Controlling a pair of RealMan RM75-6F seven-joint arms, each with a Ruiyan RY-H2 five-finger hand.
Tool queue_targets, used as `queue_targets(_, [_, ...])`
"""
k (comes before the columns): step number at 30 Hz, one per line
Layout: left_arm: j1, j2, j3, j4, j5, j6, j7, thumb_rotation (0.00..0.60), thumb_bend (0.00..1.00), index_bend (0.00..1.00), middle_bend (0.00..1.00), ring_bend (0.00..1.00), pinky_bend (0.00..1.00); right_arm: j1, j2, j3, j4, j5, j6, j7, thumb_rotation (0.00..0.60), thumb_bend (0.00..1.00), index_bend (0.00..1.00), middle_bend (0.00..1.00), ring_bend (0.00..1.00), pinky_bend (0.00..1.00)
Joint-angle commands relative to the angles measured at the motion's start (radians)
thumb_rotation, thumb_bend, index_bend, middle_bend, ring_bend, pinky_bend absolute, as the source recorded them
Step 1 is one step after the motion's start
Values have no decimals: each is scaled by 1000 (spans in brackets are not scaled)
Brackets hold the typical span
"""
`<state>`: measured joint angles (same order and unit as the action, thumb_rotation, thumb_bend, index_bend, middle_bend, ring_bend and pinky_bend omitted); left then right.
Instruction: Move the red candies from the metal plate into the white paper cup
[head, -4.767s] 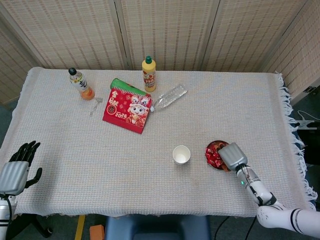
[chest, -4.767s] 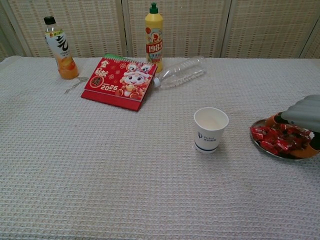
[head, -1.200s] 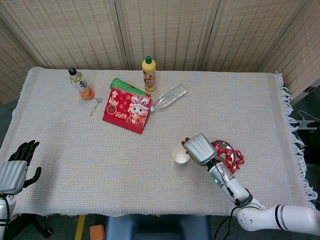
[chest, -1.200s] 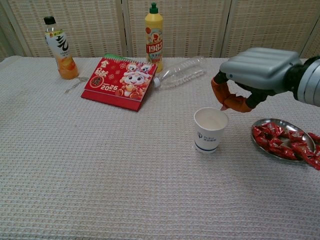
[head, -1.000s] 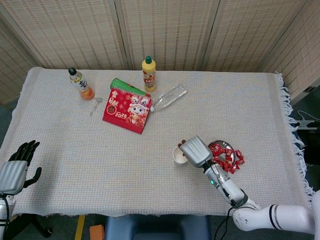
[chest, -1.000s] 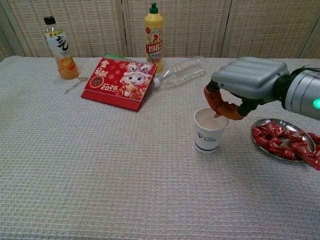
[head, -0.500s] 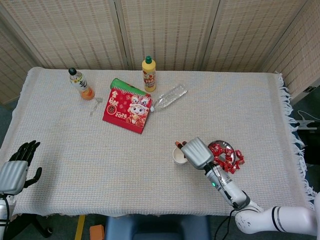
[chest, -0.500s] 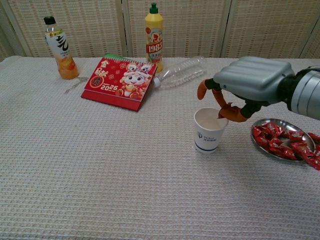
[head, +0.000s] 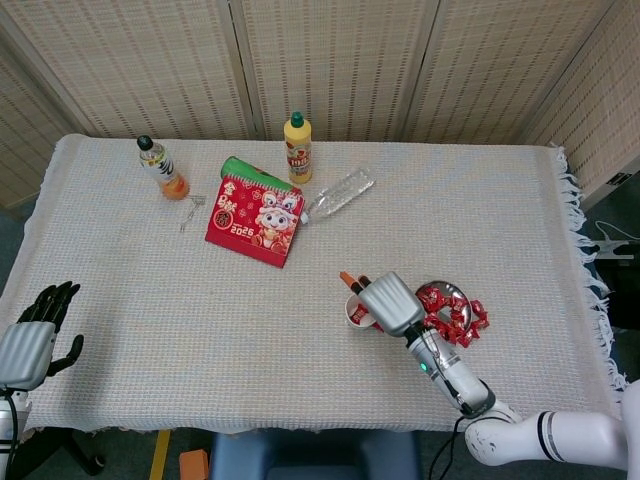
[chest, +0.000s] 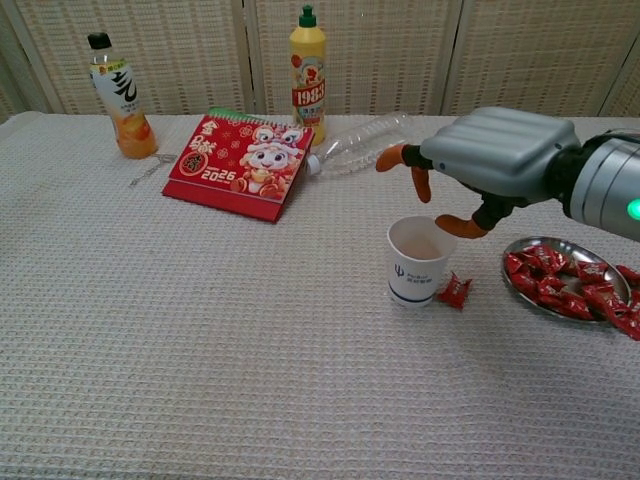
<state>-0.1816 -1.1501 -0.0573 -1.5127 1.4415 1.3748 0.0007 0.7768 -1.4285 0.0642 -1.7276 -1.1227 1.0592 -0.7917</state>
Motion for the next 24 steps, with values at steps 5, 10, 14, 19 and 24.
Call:
queue_targets(5, [3,-1,1,-2,3,8,4,600,456,0,25,0,217,-39,43,-15,-1,-46,33,64,600,351,117,342,758,1000])
queue_targets(10, [1,-3,2,-4,4,3,10,600,456,0,26,0,217,-81,86,-53,15,-79,37,128,600,303,143,337,754,1000])
queue_targets(14, [1,-3,3,-5,4,3,13,600,457,0,26,0,217,-94,96,-71,30,-101,32,156,600,302,178,337,750,1000])
queue_targets(19, [-2,-8,4,-6,2,-3,25,600,456,0,25,0,217,-125,90,-116,123,-140,19,165,600,302,215,427,749,1000])
queue_targets(24, [-2,-10,3,-6,-1,-5,30,600,456,0,25,0,217,-114,89,-119,139,-121,-38,132,600,302,281,754,807,1000])
